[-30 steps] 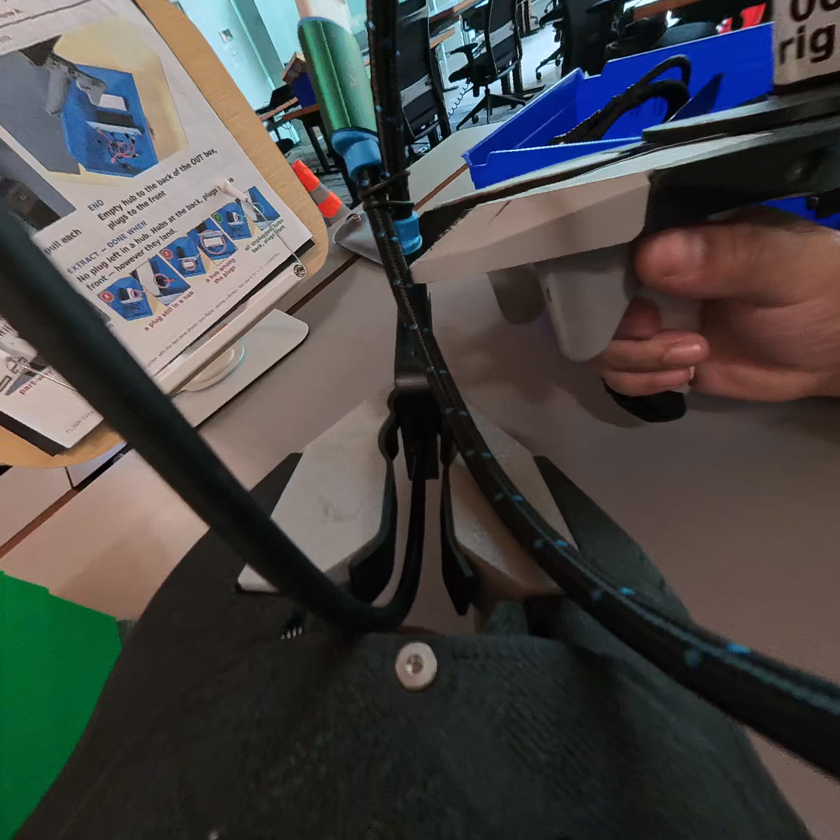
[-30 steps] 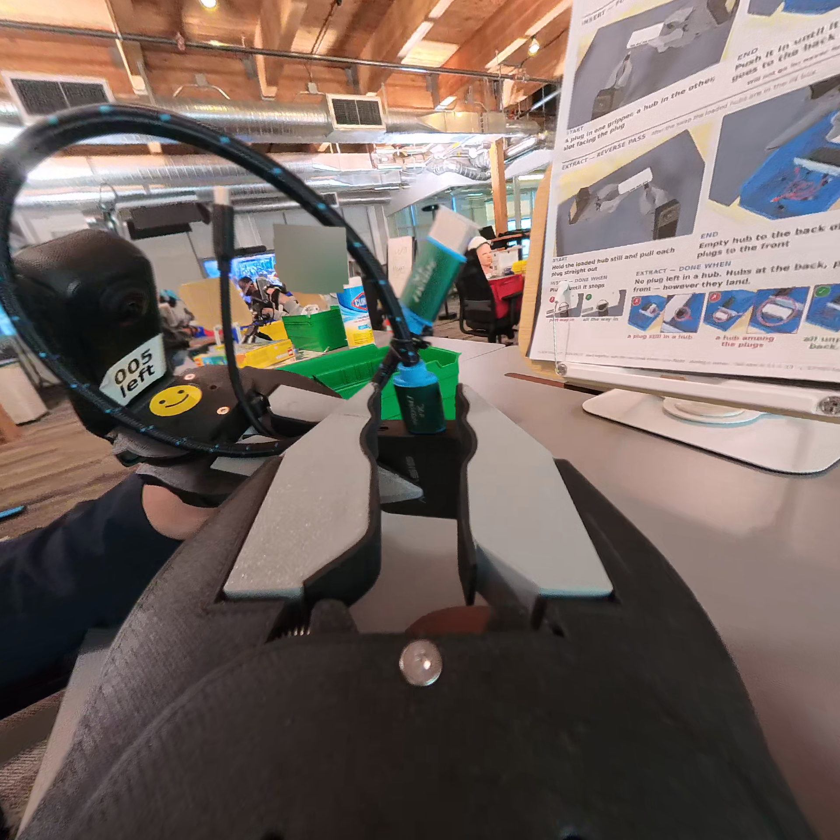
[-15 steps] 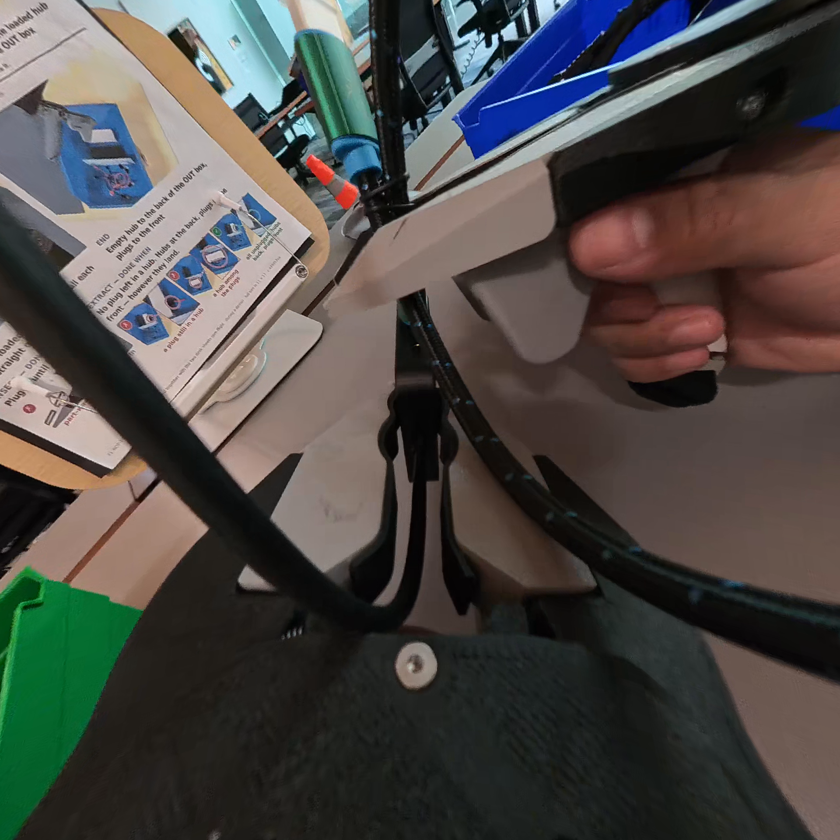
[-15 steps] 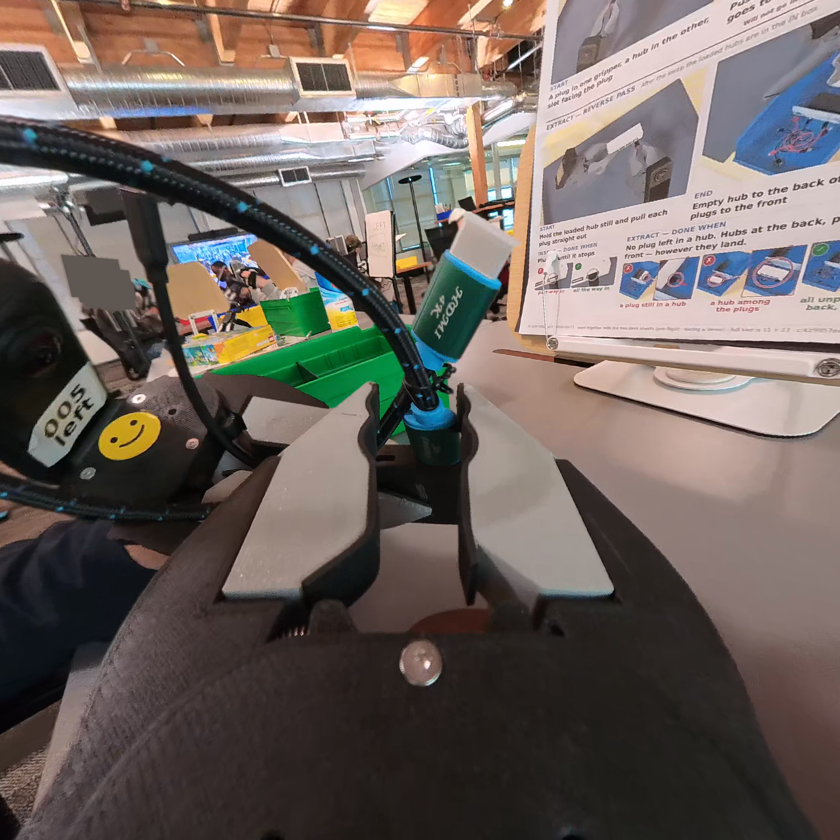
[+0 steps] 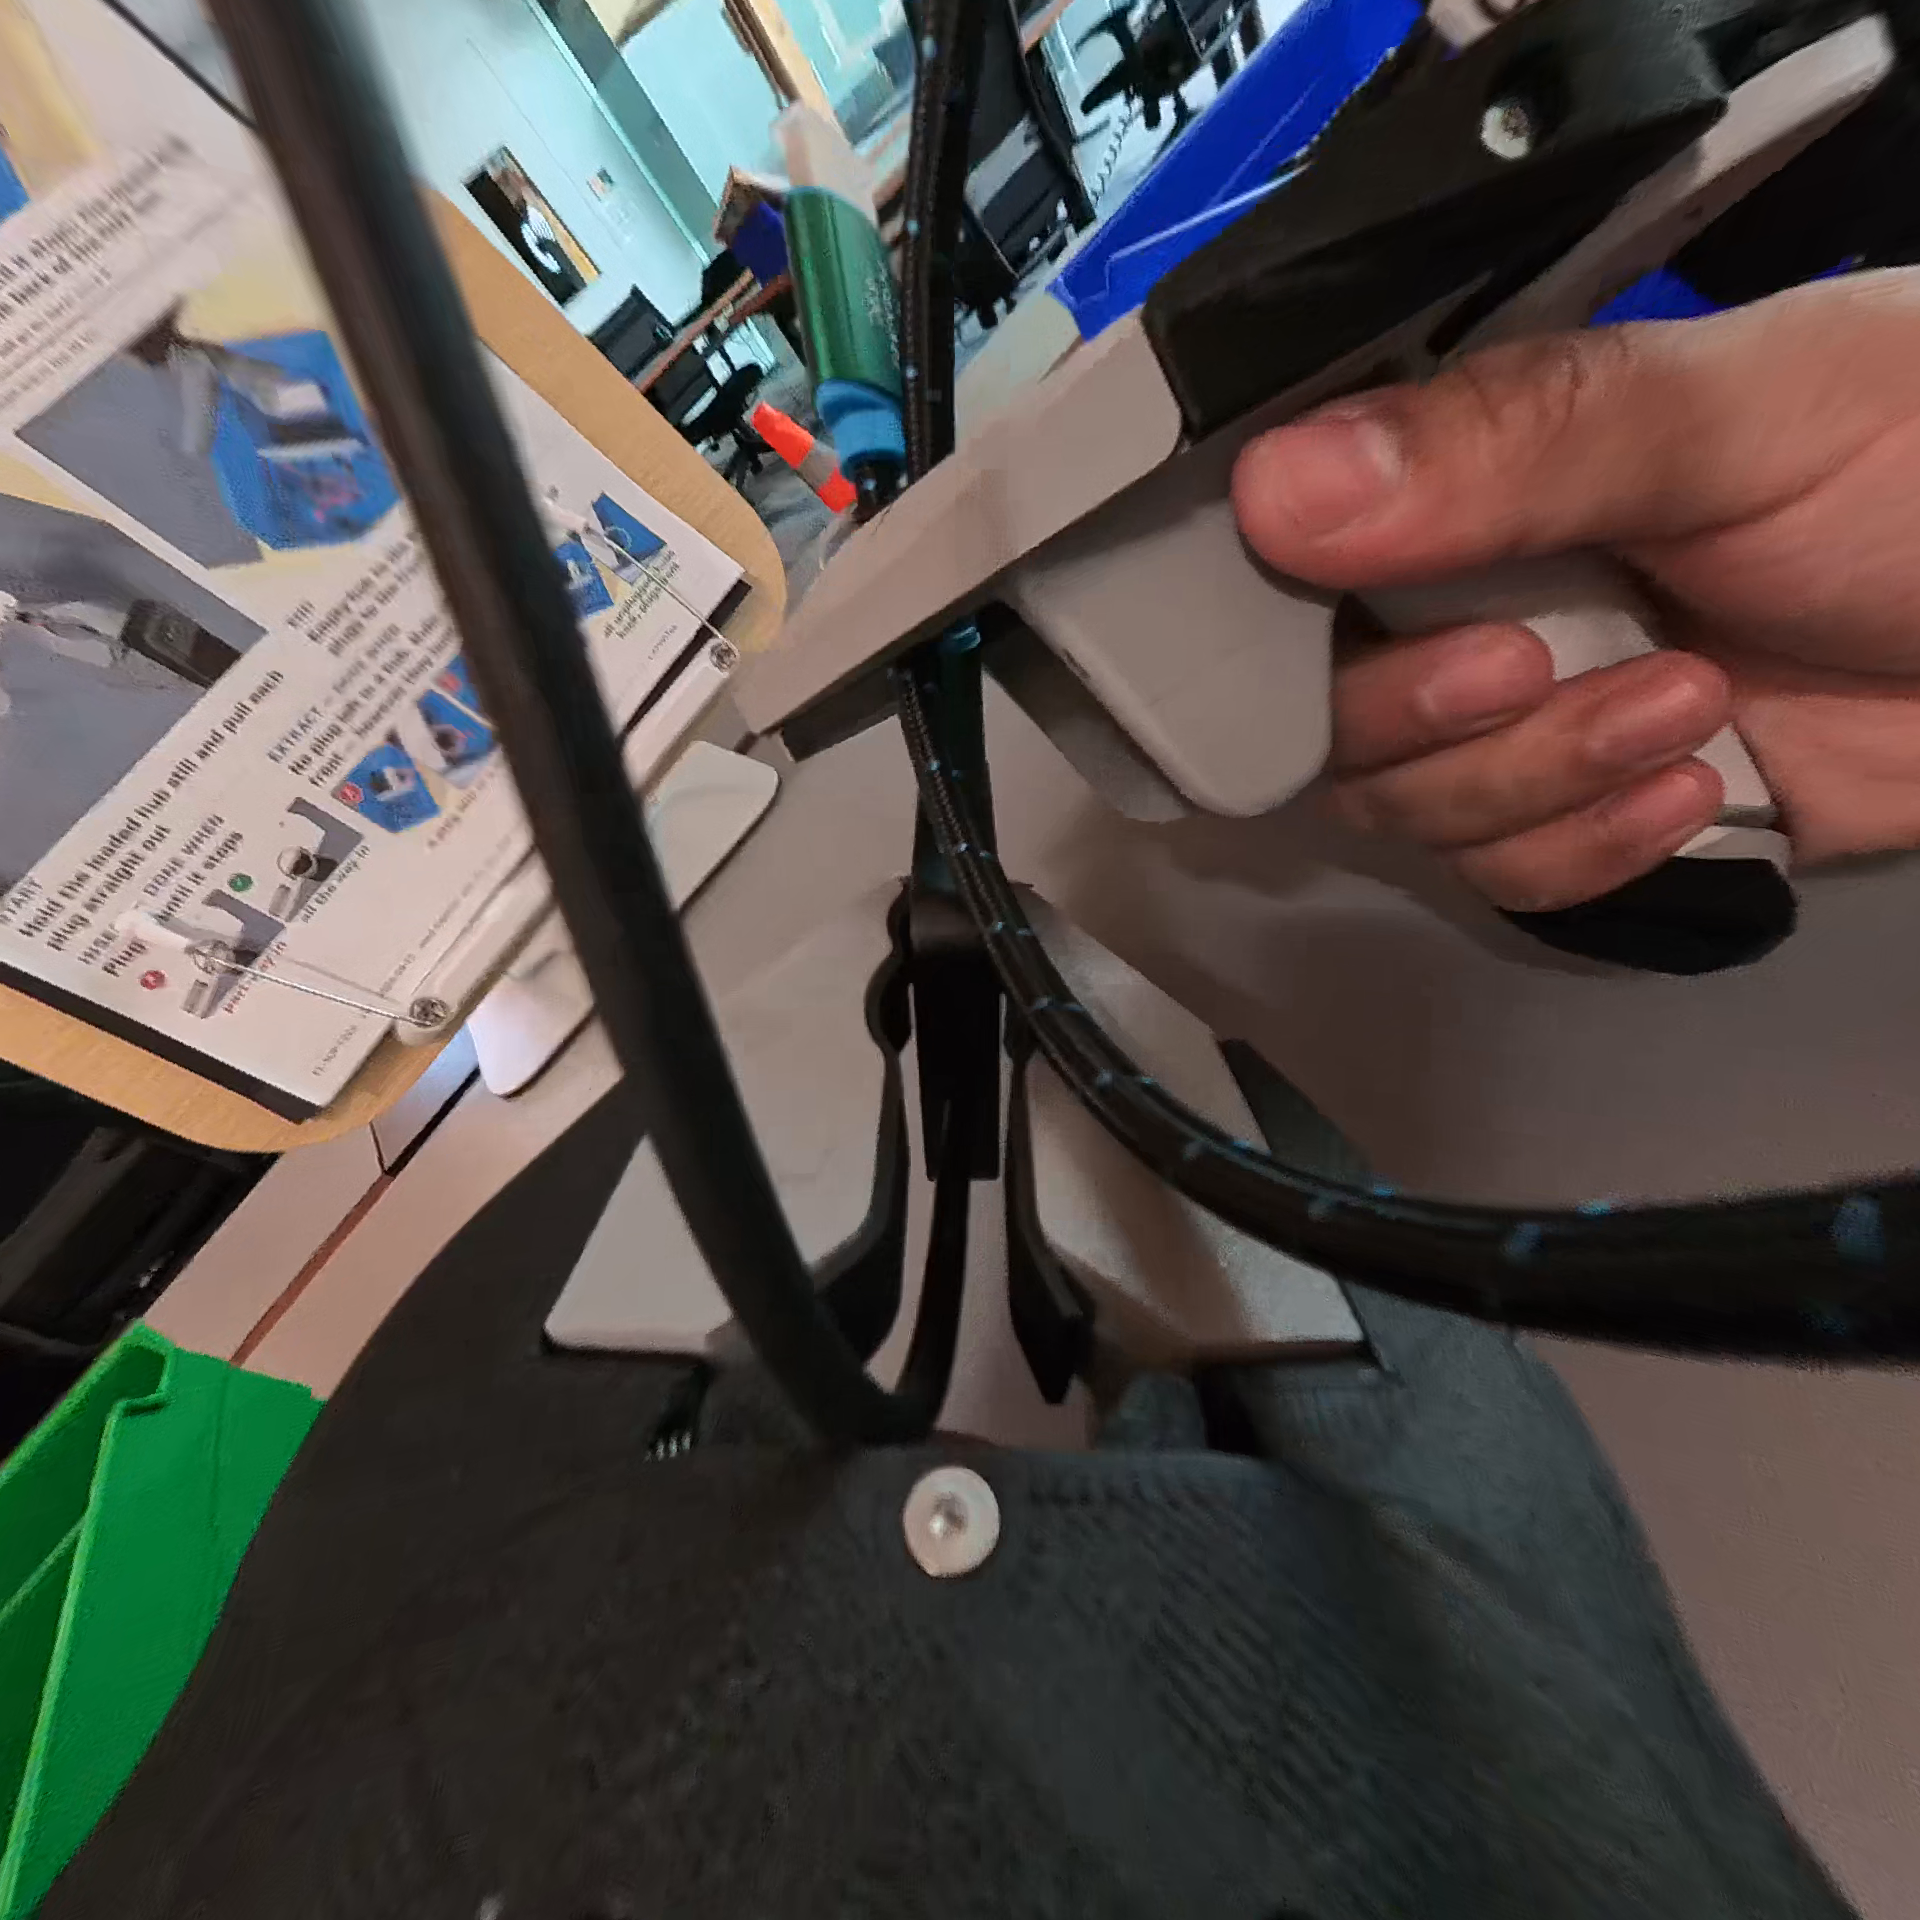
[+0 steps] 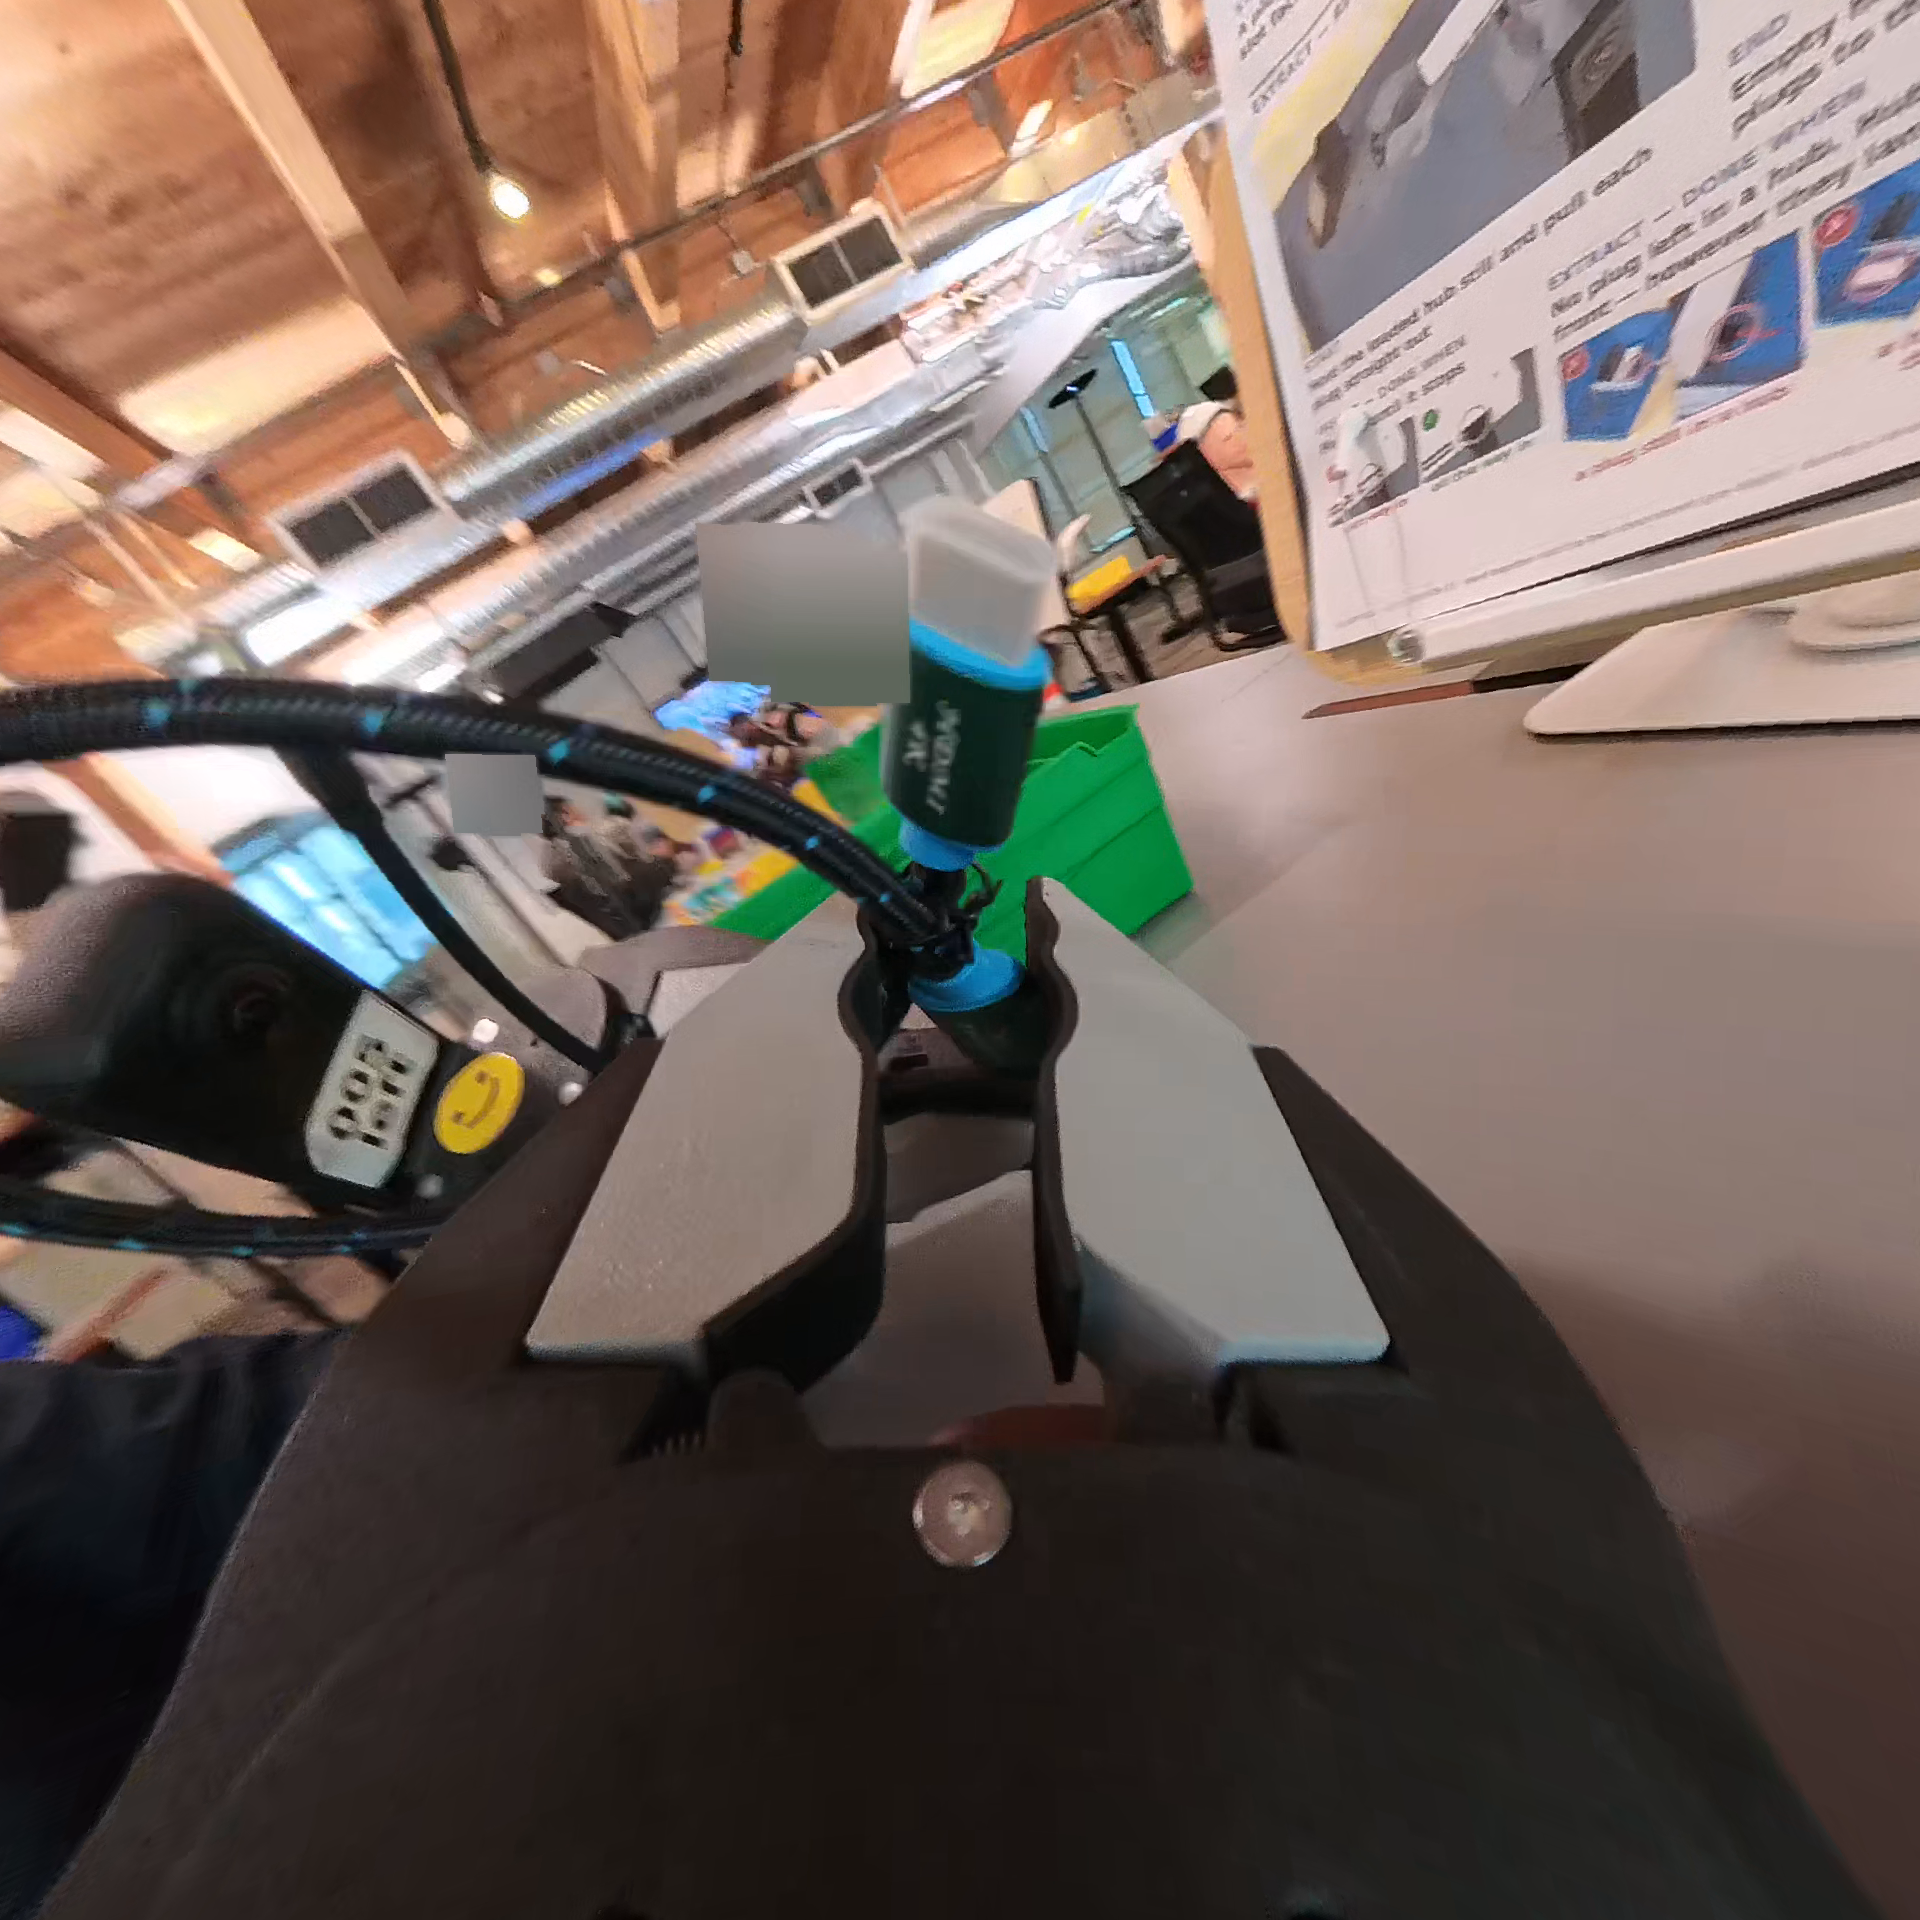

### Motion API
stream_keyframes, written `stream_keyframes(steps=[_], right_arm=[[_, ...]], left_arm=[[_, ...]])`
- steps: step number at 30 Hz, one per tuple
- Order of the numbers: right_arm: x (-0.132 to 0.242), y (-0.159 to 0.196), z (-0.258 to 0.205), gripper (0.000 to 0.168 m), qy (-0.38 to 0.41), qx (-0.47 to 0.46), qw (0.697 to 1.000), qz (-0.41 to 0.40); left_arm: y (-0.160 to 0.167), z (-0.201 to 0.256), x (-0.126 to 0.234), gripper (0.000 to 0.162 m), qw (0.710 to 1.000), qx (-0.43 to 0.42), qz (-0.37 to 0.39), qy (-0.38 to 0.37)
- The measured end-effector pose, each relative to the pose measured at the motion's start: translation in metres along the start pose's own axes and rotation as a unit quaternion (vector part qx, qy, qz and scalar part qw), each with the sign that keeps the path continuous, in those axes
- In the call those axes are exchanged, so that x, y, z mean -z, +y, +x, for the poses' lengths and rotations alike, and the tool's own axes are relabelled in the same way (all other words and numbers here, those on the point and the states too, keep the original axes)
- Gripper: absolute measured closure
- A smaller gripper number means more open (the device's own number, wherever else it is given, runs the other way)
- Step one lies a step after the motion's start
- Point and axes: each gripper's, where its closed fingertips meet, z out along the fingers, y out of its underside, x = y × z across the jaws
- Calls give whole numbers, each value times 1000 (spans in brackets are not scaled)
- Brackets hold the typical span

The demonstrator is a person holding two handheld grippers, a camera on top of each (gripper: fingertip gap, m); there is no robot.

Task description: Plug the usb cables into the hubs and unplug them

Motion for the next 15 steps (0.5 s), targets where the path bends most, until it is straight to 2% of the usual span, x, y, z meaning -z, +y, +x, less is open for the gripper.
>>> stream_keyframes(steps=[3, 7, 10, 15], right_arm=[[-1, 1, 4, 144, 69, 101, 992, -9], [4, -5, 4, 139, 154, 247, 957, -6], [7, -9, 1, 138, 165, 276, 947, -1], [12, -13, -7, 137, 130, 269, 954, 15]], left_arm=[[3, -1, 0, 155, 1000, 17, -10, 5], [0, 0, 1, 152, 999, 46, -2, 17], [-4, 5, 1, 152, 992, 111, 15, 62], [-2, 4, 2, 153, 973, 201, 23, 109]])
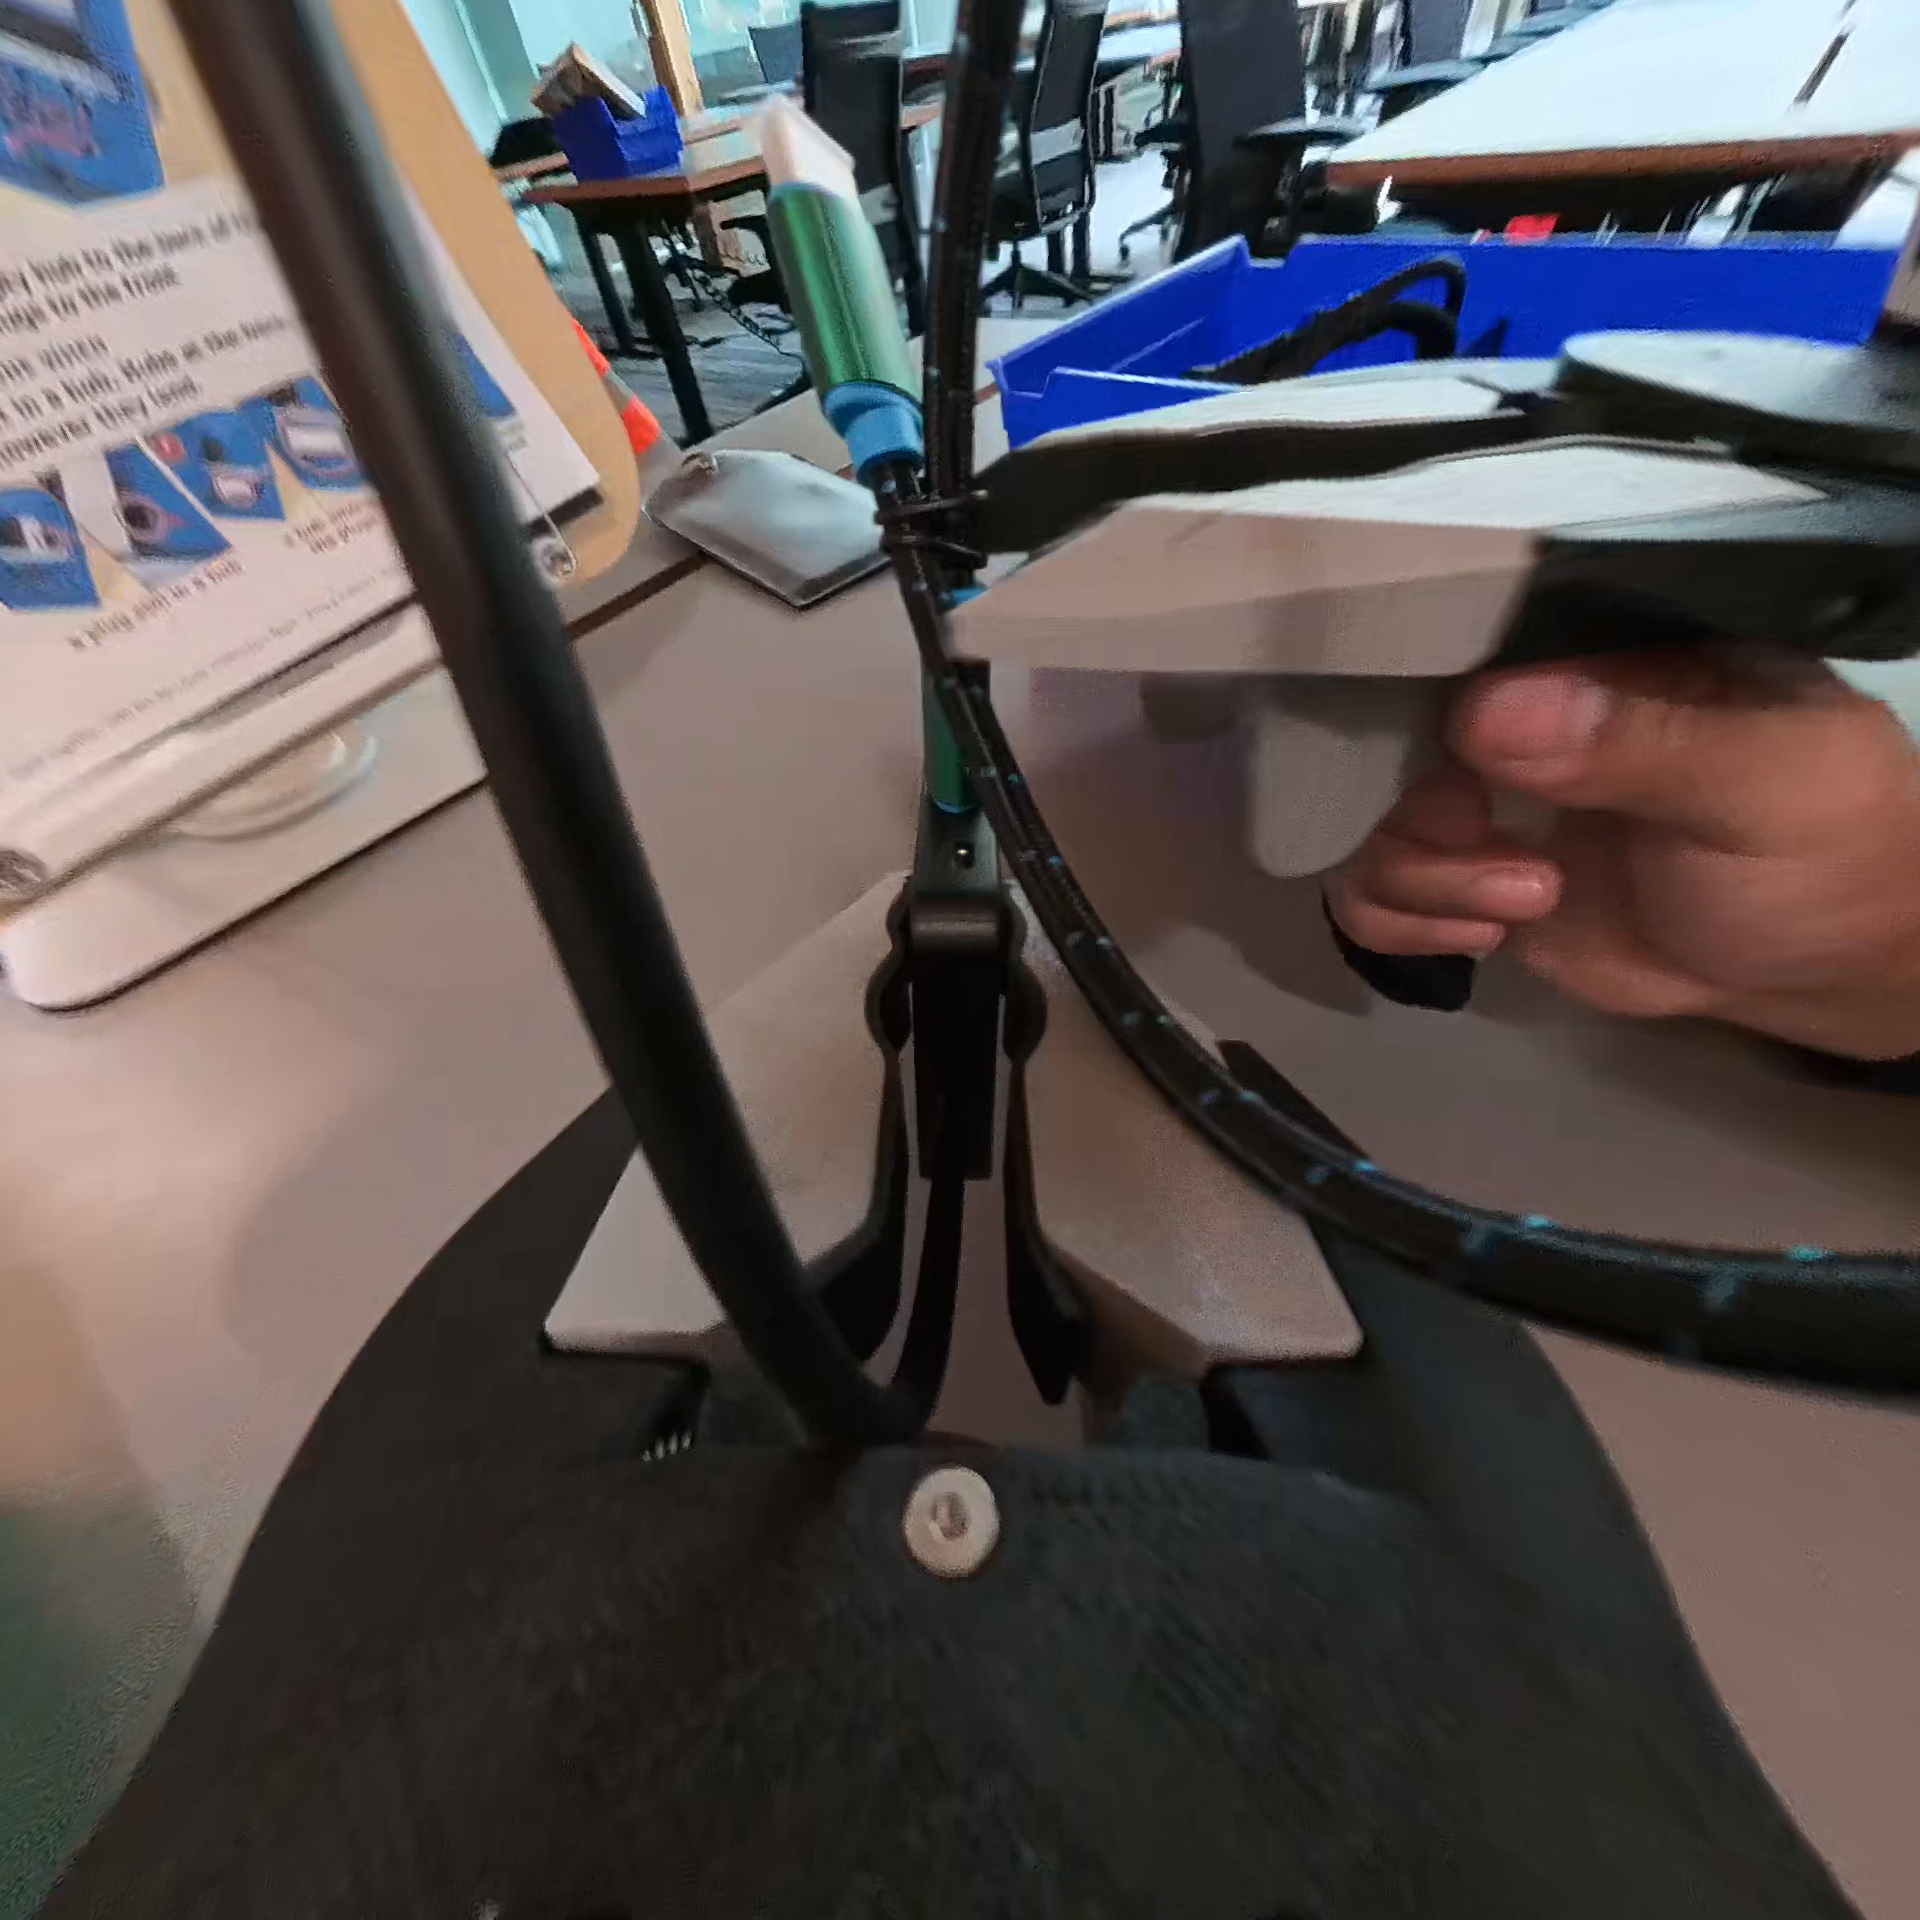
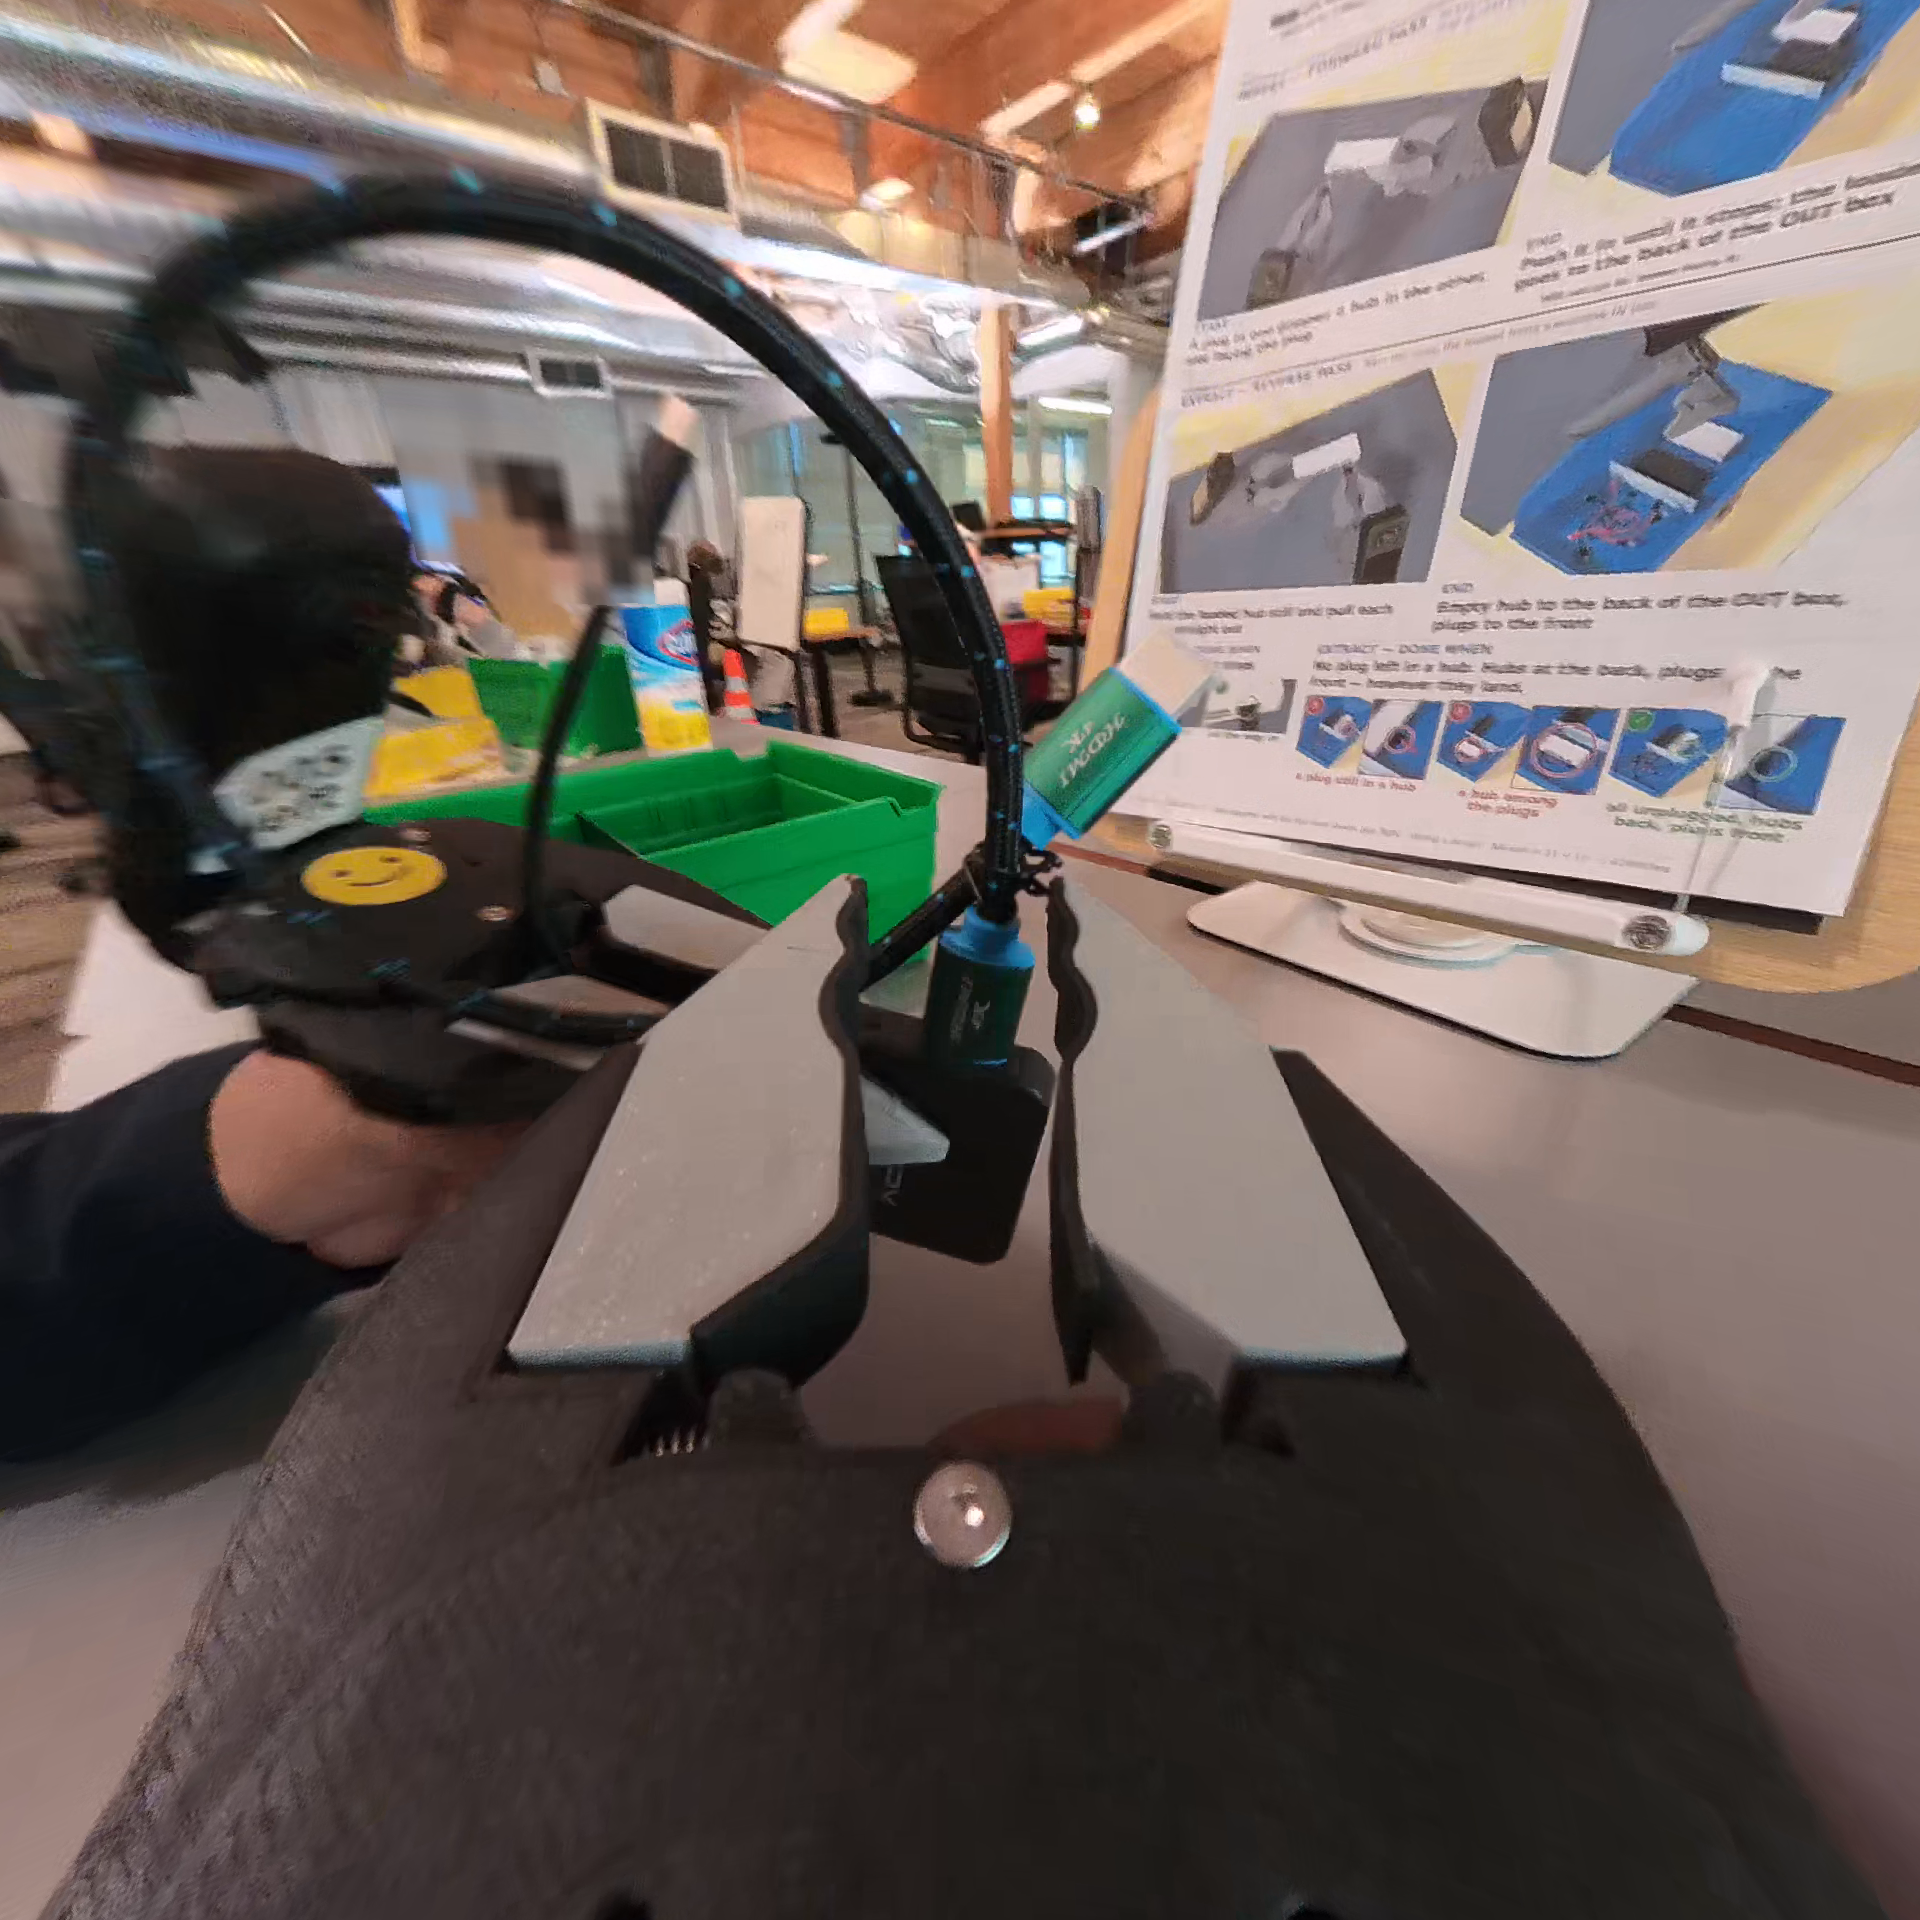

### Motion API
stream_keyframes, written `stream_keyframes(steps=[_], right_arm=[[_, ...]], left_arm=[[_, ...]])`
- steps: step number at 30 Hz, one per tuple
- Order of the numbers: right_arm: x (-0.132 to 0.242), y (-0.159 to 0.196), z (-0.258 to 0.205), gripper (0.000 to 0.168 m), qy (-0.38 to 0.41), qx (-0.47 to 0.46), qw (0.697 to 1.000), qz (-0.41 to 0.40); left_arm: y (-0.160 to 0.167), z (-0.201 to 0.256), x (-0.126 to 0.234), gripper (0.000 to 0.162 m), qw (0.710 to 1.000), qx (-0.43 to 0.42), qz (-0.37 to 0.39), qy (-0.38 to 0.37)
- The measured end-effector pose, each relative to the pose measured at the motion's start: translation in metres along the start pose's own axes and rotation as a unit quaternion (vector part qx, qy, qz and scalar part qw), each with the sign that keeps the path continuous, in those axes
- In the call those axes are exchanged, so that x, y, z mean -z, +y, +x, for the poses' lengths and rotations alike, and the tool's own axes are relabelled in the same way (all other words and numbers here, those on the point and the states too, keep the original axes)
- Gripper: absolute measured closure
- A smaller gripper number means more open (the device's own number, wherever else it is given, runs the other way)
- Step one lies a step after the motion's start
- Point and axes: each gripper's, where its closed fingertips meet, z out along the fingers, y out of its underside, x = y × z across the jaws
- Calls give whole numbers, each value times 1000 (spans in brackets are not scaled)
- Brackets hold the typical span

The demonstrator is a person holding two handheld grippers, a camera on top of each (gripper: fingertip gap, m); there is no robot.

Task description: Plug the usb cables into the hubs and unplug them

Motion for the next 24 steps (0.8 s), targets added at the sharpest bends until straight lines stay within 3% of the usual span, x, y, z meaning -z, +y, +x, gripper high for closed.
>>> stream_keyframes(steps=[4, 8, 16, 20, 24], right_arm=[[0, 7, 7, 139, 0, -21, 999, -26], [-5, 22, 1, 133, -20, -24, 997, -67], [-11, 35, 5, 145, 28, 33, 995, -93], [-12, 37, 3, 151, 7, -19, 996, -89], [-15, 36, -1, 153, -34, -100, 991, -82]], left_arm=[[-4, -10, 7, 152, 995, 85, 25, 34], [-7, -10, 9, 152, 991, 119, 33, 55], [1, 8, -2, 151, 1000, -4, -3, 22], [1, 13, -3, 151, 992, -122, -11, -30], [-2, 11, -3, 151, 995, -99, 2, -24]])
